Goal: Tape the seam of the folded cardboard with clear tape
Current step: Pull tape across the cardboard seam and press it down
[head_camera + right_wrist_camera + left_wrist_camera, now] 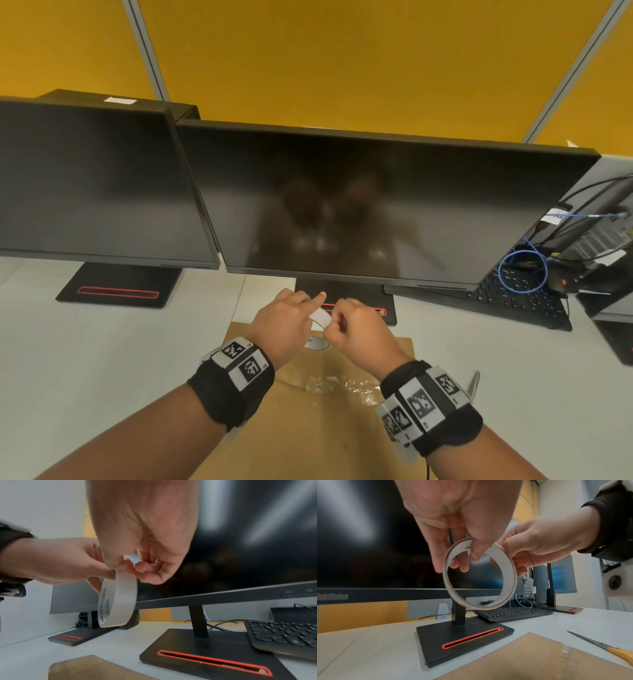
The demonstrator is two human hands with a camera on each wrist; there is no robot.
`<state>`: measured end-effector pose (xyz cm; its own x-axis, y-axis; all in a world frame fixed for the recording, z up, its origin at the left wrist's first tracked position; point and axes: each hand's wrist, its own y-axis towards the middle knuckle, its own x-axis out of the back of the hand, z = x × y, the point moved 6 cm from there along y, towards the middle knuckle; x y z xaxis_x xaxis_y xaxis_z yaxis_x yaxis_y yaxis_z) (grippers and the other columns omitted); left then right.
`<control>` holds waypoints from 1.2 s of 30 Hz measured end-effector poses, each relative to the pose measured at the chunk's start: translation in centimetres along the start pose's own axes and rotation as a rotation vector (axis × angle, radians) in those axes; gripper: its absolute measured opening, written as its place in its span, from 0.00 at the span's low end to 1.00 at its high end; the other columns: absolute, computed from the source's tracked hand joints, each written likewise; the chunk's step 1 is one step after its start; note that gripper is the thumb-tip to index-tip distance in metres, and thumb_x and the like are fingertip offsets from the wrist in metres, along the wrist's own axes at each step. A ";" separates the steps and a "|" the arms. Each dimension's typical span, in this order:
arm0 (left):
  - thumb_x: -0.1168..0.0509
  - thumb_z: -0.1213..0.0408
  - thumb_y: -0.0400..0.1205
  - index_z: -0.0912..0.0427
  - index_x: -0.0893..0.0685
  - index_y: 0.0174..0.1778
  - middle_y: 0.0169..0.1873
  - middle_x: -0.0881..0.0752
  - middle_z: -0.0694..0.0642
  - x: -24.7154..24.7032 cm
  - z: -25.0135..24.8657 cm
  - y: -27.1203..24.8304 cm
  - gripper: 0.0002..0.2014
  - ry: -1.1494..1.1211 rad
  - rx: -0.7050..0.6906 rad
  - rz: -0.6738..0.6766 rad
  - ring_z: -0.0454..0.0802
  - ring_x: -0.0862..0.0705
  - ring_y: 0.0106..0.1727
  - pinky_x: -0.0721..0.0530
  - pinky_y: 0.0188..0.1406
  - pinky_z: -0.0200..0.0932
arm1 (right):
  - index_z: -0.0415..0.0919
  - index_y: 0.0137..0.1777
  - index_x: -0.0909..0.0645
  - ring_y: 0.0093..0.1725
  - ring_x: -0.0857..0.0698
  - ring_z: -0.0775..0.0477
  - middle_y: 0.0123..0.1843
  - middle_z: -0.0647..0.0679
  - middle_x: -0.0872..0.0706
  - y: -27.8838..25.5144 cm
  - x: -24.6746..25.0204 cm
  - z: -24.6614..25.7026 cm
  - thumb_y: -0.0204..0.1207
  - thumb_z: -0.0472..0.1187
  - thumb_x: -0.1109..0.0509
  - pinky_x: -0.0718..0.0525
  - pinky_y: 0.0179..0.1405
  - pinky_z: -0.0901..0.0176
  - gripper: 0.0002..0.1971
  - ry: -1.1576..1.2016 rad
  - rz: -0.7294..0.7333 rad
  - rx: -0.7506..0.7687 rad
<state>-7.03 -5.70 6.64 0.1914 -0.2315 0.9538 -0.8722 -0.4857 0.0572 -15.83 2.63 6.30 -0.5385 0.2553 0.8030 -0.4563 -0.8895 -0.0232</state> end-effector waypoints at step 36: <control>0.48 0.64 0.86 0.46 0.37 0.79 0.69 0.23 0.48 0.7 0.4 -0.2 0.24 -0.099 -0.016 -0.041 0.45 0.27 0.69 0.27 0.67 0.37 | 0.44 0.41 0.12 0.34 0.17 0.57 0.33 0.55 0.14 -0.6 1.2 -1.2 0.76 0.38 0.30 0.19 0.40 0.72 0.06 0.243 -0.018 -0.023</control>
<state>-6.51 -6.12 7.19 0.2700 -0.2938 0.9170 -0.8695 -0.4834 0.1011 -17.04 3.97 6.59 -0.6833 0.3569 0.6369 -0.4821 -0.8757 -0.0264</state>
